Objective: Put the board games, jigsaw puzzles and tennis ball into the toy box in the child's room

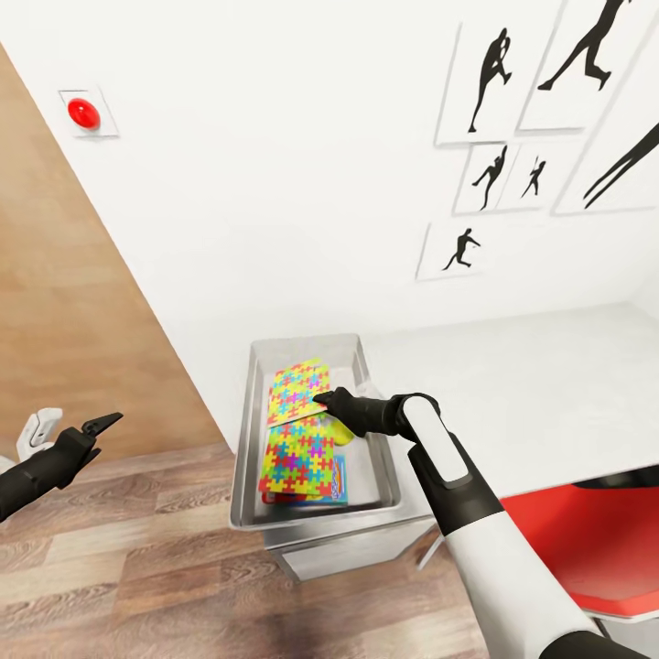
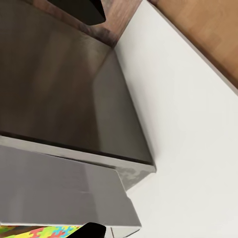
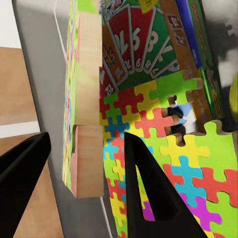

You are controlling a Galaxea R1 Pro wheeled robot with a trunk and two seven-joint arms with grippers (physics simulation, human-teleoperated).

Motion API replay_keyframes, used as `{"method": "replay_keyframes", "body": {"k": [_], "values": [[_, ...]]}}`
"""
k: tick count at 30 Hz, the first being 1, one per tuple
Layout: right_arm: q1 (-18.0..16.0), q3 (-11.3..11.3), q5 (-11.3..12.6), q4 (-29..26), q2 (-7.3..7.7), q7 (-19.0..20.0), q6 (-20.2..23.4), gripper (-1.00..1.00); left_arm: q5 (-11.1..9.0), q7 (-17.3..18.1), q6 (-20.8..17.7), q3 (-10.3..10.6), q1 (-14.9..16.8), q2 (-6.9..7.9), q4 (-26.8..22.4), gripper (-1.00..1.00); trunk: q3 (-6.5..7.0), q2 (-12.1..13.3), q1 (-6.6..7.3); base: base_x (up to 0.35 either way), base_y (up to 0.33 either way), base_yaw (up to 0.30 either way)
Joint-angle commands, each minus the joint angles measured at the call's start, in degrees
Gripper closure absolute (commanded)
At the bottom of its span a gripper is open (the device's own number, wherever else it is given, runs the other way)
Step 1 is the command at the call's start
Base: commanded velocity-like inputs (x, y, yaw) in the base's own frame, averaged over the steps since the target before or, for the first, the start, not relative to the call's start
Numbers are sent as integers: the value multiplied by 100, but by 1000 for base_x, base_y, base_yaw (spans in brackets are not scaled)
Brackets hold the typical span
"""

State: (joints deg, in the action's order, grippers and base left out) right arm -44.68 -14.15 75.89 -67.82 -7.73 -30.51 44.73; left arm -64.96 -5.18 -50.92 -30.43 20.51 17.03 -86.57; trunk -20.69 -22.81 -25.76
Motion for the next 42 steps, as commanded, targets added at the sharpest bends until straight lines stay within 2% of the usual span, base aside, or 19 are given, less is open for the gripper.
{"method": "replay_keyframes", "body": {"k": [1, 12, 33, 36, 42], "values": [[-5, 1, 57, -7, -1, -61, 0, 100, -60, -54, -29, -6, 5, 0, -6, -100, -19, -11, -3, 0, 0, 0], [-5, 12, 58, -12, 6, -61, 0, 100, -60, -54, -29, -3, 5, 1, -3, -100, -94, -11, -3, 0, 0, 0], [-5, 17, 51, -5, 8, -20, -55, 100, -60, -54, -30, 0, 5, 2, -7, -100, -106, -11, -3, 0, 0, 0], [-5, 17, 50, -2, 11, 37, -60, 100, -62, -54, -30, 1, 5, 2, -8, -100, -106, -11, -3, 0, 0, 0], [-35, 16, 40, 95, 27, 427, -68, 100, -67, -54, -30, 1, 5, 2, -5, -100, -106, -11, -3, 0, 0, 0]]}}
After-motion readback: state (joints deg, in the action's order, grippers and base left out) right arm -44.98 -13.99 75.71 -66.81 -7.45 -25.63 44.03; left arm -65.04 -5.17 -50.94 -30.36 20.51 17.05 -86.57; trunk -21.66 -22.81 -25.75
